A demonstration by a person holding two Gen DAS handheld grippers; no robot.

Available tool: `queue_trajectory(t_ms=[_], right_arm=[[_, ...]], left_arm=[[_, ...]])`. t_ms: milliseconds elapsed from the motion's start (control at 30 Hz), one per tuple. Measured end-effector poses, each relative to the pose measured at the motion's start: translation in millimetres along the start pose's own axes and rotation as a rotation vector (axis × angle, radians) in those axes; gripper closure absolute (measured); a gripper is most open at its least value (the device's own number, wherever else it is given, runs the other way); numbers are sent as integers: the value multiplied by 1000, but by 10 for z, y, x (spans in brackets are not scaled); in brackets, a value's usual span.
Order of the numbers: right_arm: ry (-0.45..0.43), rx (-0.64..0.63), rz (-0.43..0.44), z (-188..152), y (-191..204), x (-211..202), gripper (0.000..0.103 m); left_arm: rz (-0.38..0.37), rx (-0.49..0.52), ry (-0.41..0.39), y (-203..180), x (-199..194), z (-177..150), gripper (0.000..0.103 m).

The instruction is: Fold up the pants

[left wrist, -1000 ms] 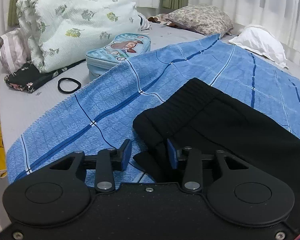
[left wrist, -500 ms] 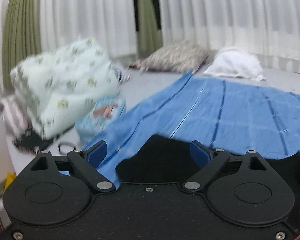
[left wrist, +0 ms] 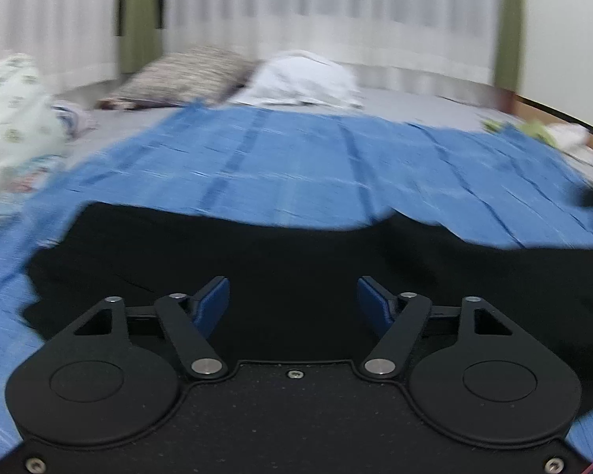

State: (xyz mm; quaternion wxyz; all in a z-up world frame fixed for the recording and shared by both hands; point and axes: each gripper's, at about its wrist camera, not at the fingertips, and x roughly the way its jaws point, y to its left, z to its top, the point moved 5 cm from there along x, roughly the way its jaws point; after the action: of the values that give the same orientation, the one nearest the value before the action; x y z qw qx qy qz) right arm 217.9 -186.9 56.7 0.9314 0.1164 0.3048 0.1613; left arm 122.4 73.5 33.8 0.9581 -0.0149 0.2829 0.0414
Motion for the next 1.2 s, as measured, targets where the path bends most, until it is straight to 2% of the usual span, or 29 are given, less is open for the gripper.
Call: queue_trajectory(t_ms=[67, 167, 233, 267, 300, 333, 400, 567, 700, 833, 933, 1000, 1200], right_arm=[[48, -69, 59, -36, 347, 302, 9], [122, -197, 117, -178, 864, 673, 17], [151, -321, 100, -306, 1149, 887, 31], [154, -385, 61, -374, 1252, 983, 50], [155, -449, 1, -435, 1303, 1094, 64], [158, -498, -49, -486, 1336, 1201, 63], [161, -518, -106, -548, 1324, 1387, 64], [103, -379, -166, -367, 1092, 1557, 60], [73, -353, -272, -229, 817, 1732, 60], [64, -185, -210, -60, 574, 1577, 59], [50, -187, -173, -70, 508, 1284, 53], [39, -209, -161, -132, 476, 1071, 44], [79, -181, -70, -558, 362, 459, 39]], left_arm=[[-44, 24, 10, -118, 32, -142, 35], [-59, 49, 37, -182, 102, -341, 36], [-46, 48, 60, -172, 143, -457, 38], [-38, 40, 72, -147, 164, -504, 38], [-34, 30, 72, -125, 176, -540, 38], [-36, 34, 55, -134, 157, -562, 35], [-44, 58, 54, -151, 162, -583, 29], [-23, 113, 33, -214, 184, -635, 28], [-32, 106, 23, -199, 207, -632, 28], [-29, 107, 20, -187, 226, -620, 27], [-25, 108, 18, -191, 230, -614, 26], [-26, 106, 20, -195, 228, -608, 26], [-22, 104, 23, -184, 227, -601, 25]])
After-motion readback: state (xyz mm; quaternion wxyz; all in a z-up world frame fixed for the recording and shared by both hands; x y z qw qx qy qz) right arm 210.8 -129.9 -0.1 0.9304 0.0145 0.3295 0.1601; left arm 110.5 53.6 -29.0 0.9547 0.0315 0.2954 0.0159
